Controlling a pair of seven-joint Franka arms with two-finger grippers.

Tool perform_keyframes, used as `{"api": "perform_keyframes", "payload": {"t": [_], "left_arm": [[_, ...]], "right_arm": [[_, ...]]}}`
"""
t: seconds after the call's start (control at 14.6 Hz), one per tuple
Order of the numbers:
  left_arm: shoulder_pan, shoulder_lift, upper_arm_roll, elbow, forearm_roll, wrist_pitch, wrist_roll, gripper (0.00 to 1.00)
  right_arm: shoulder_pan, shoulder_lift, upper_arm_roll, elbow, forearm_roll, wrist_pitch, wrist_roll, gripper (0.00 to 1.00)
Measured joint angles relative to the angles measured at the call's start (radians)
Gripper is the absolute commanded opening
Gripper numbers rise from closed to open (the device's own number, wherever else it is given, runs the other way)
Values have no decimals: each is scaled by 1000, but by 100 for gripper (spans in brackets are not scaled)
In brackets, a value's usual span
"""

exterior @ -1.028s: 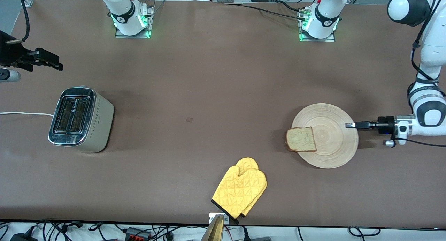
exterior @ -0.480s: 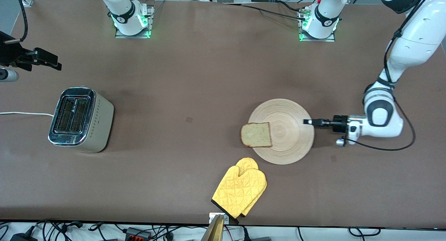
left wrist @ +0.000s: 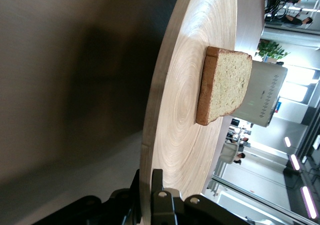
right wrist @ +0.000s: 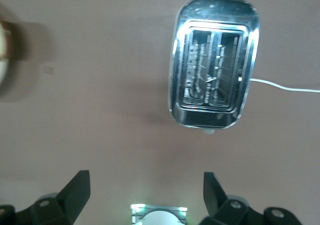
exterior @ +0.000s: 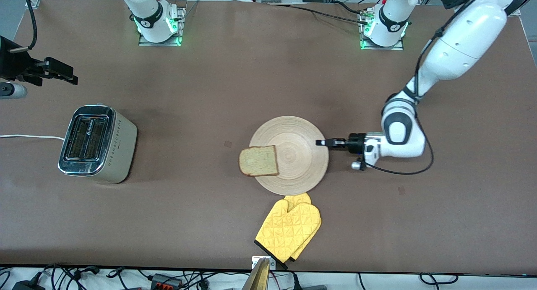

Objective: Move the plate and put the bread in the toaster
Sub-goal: 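Slide the wooden plate with the left gripper toward the toaster, then release the plate with the left gripper while the right gripper reaches the bread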

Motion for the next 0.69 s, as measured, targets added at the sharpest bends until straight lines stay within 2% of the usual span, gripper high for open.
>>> {"api": "perform_keyframes", "payload": {"t": [0.14, 0.34, 0.41, 0.48, 0.55, 0.62, 0.69], "left_arm": [[-76, -1, -1, 8, -42, 35, 0, 1], [-103, -1, 0, 10, -53, 43, 0, 3], [-103, 0, 2, 10, -53, 43, 0, 9], [-103, 1, 3, 10, -53, 43, 0, 29], [-103, 2, 3, 9, -53, 43, 0, 62], [-103, 2, 3, 9, -53, 40, 0, 86], [-103, 2, 2, 10, -53, 36, 1, 100]], "right_arm": [[-1, 14, -4, -2, 18, -16, 0, 100], [-2, 45, -7, -4, 25, -27, 0, 100], [-2, 59, -8, -4, 29, -27, 0, 100], [-2, 72, -8, -4, 41, -28, 0, 100], [-1, 81, -7, -7, 62, -29, 2, 100], [0, 88, -7, -16, 91, -28, 9, 100], [0, 91, -6, -31, 127, -19, 24, 100]]}}
